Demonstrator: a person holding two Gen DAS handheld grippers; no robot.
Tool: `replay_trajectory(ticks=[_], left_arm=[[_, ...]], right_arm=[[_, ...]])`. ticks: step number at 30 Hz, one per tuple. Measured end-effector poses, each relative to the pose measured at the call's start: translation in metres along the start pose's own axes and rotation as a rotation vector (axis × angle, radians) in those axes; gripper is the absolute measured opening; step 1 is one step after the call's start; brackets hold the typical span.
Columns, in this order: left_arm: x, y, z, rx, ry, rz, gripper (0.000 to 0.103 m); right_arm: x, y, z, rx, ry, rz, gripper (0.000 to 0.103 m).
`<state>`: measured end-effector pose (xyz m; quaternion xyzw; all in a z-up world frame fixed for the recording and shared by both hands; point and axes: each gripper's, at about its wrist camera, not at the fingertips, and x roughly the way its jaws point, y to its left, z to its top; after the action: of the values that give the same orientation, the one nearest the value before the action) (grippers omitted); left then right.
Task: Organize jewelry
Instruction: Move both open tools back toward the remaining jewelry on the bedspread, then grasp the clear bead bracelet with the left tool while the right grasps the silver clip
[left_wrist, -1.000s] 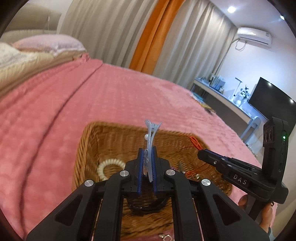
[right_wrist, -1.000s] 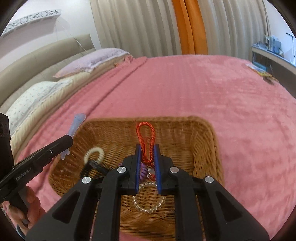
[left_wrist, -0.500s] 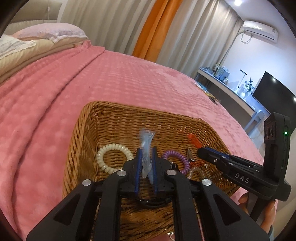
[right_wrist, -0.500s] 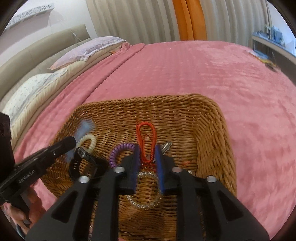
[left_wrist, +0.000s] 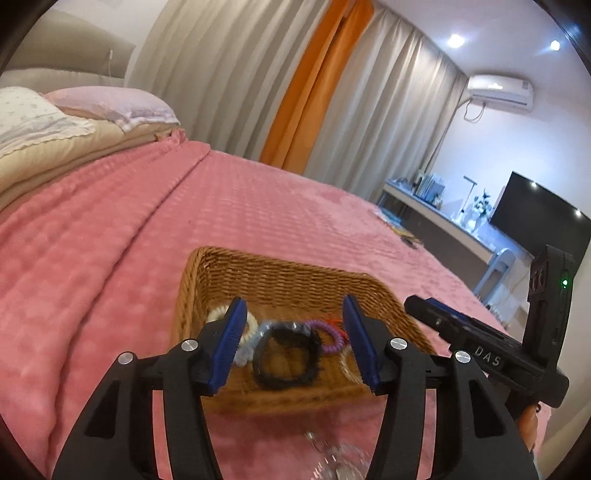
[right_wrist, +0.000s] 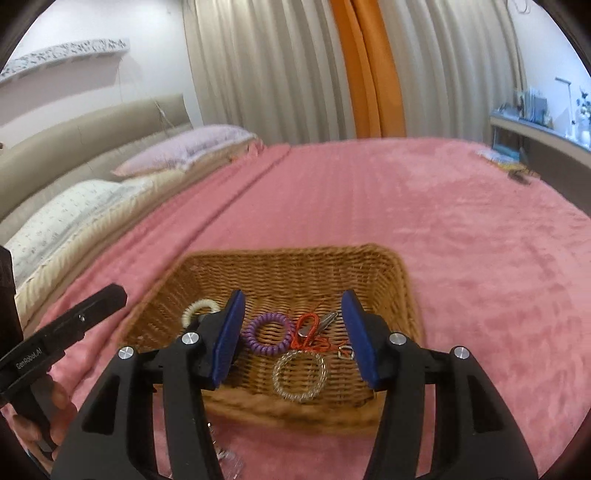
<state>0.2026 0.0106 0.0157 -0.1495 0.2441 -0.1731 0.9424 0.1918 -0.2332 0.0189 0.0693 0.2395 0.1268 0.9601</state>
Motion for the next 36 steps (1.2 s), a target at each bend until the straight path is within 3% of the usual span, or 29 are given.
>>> replay_trajectory(ticks=[3,9,17,22,24,26,33,34,35,36], left_arm=[[-0.022,-0.002,-0.017,-0.019,0.004,-0.011,0.053],[-0.047,-0.007,-0.056,-0.026,0.087,-0.024,0.053],[-0.041,-0.009,-0.099,-0.028,0.244,-0.040,0.051],[-0.027,-0.010,-0.105,-0.020,0.306,0.001,0.051],[-0.014,-0.007,-0.108,-0.026,0.361,0.022,0.045],[-0.002,-0.007,-0.113,-0.020,0.418,0.041,0.030],[0.012,-0.024,-0.117,0.101,0.469,0.141,0.029],[0.013,-0.027,-0.117,0.120,0.469,0.154,0.025],[0.014,-0.030,-0.117,0.139,0.471,0.159,0.009],[0.014,-0.032,-0.119,0.154,0.471,0.164,0.006]], right_arm=[[-0.024,0.008,-0.015,-0.016,-0.006,-0.014,0.051],[-0.050,0.021,-0.064,-0.031,0.076,-0.003,0.051],[-0.044,0.012,-0.112,0.046,0.160,0.014,0.051],[-0.036,0.008,-0.117,0.069,0.191,0.015,0.051],[-0.034,0.008,-0.118,0.071,0.198,0.015,0.051],[-0.032,0.008,-0.119,0.075,0.202,0.018,0.051],[-0.030,0.000,-0.120,0.100,0.212,0.043,0.051],[-0.030,-0.001,-0.120,0.106,0.211,0.047,0.051],[-0.030,-0.002,-0.120,0.112,0.211,0.050,0.051],[-0.030,-0.003,-0.120,0.115,0.210,0.052,0.051]])
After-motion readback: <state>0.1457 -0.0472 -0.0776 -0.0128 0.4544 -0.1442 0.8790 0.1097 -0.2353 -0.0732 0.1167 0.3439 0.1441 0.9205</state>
